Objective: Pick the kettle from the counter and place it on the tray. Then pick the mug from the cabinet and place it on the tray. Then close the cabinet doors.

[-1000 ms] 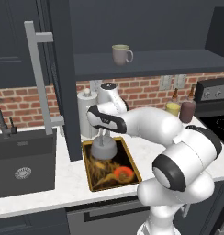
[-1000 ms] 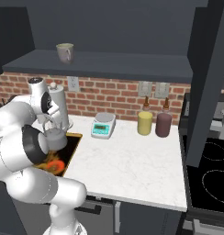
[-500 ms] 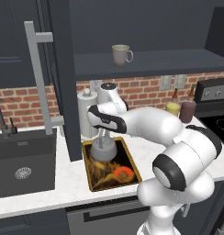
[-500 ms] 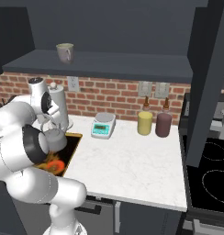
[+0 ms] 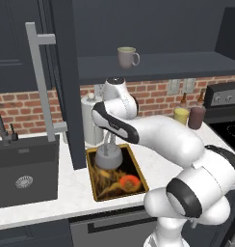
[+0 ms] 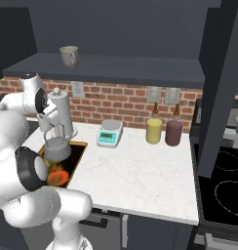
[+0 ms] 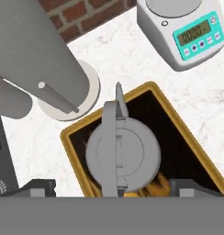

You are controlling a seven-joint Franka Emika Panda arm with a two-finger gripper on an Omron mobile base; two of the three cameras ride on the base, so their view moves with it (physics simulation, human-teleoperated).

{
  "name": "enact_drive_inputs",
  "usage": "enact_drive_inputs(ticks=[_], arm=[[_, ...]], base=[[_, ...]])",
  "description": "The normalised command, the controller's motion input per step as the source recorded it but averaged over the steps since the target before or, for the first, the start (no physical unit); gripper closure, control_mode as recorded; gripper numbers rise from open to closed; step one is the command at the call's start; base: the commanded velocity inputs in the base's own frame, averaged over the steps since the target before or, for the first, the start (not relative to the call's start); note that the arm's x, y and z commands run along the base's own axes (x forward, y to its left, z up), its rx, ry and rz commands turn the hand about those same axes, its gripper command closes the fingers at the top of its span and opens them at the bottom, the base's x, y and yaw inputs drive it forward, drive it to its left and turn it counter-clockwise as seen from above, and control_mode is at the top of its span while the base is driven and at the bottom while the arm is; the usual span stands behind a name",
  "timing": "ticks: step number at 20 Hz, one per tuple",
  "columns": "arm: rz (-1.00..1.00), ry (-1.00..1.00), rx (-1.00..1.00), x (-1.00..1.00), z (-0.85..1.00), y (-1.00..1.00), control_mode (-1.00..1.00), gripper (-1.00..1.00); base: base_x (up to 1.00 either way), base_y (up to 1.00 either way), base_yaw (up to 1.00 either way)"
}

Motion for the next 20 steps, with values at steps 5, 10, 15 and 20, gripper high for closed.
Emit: enact_drive_inputs(ticks=[5,10,15,20], arm=[[0.01,-0.13,0.0,-0.74,1.0,-0.14,-1.0,-1.0],[0.12,-0.12,-0.02,-1.0,1.0,-0.46,-1.0,-1.0],[0.08,-0.01,-0.01,-0.52,0.33,-0.33,-1.0,-1.0],[0.01,0.0,0.0,-0.03,0.0,-0.06,-1.0,-1.0]], base=[[0.0,0.0,0.0],[0.0,0.0,0.0],[0.0,0.0,0.0],[0.0,0.0,0.0]])
